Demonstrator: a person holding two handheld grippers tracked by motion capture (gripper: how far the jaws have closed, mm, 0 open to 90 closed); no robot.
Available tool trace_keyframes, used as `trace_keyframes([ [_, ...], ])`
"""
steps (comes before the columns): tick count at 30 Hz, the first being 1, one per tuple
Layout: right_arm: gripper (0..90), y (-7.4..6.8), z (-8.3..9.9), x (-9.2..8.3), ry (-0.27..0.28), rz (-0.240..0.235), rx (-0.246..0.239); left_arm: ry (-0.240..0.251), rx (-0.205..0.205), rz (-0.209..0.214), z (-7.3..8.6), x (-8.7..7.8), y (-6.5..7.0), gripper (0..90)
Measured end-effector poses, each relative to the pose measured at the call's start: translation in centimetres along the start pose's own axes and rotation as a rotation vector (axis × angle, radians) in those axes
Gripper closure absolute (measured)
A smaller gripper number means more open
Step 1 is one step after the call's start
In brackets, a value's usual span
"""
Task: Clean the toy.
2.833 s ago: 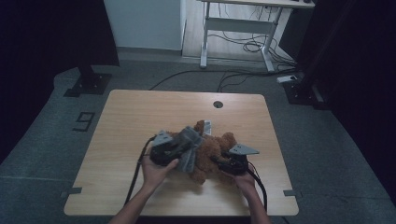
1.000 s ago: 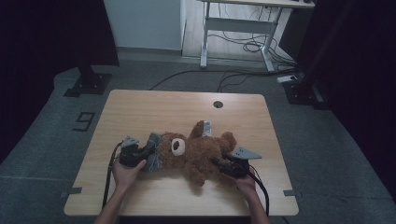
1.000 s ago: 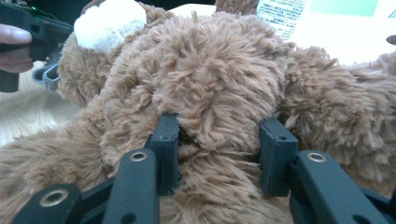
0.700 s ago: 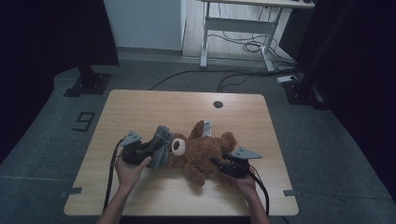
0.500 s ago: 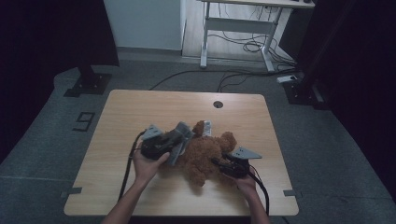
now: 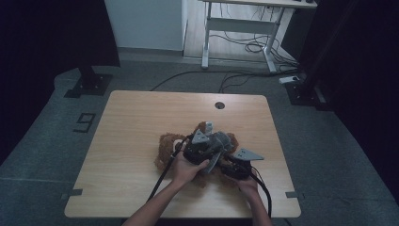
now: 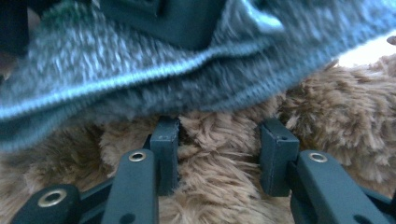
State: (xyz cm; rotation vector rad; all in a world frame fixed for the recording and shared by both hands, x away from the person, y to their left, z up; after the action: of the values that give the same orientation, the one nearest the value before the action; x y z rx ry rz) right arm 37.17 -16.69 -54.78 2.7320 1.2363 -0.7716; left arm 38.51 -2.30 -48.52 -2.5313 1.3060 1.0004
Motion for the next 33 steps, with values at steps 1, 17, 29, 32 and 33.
trace_keyframes([
  [1,57.7,0.0,0.0,0.0,0.001,-0.001,0.003,0.001,-0.005,0.004,0.0,0.0,0.0,77.0],
  [17,57.6,0.1,0.1,0.1,0.009,-0.004,0.012,-0.022,0.036,-0.069,0.3,-0.3,-0.5,77.6],
  [29,57.5,-0.1,0.0,0.1,0.012,-0.009,-0.005,-0.001,0.027,-0.179,2.9,-4.2,-4.5,77.7],
  [32,57.5,-0.2,0.0,0.1,0.005,-0.004,-0.005,0.015,0.049,-0.19,2.8,-5.1,-4.3,77.6],
  [33,57.5,-0.2,0.0,0.1,0.003,-0.003,-0.002,0.026,0.041,-0.186,2.7,-5.4,-4.5,77.6],
])
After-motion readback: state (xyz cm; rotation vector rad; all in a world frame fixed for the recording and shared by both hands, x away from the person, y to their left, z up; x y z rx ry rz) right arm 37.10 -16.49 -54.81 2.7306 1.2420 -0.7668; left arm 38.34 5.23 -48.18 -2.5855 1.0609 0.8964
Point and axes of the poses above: each handheld gripper's, and its own axes: x roughly forward along the jaws, z roughly out of its underside, y roughly to its right, the point moved 4 cm from there along x, roughly forward along the jaws, and after that the axes turned 7 degrees about -y, right-handed, at the moved point
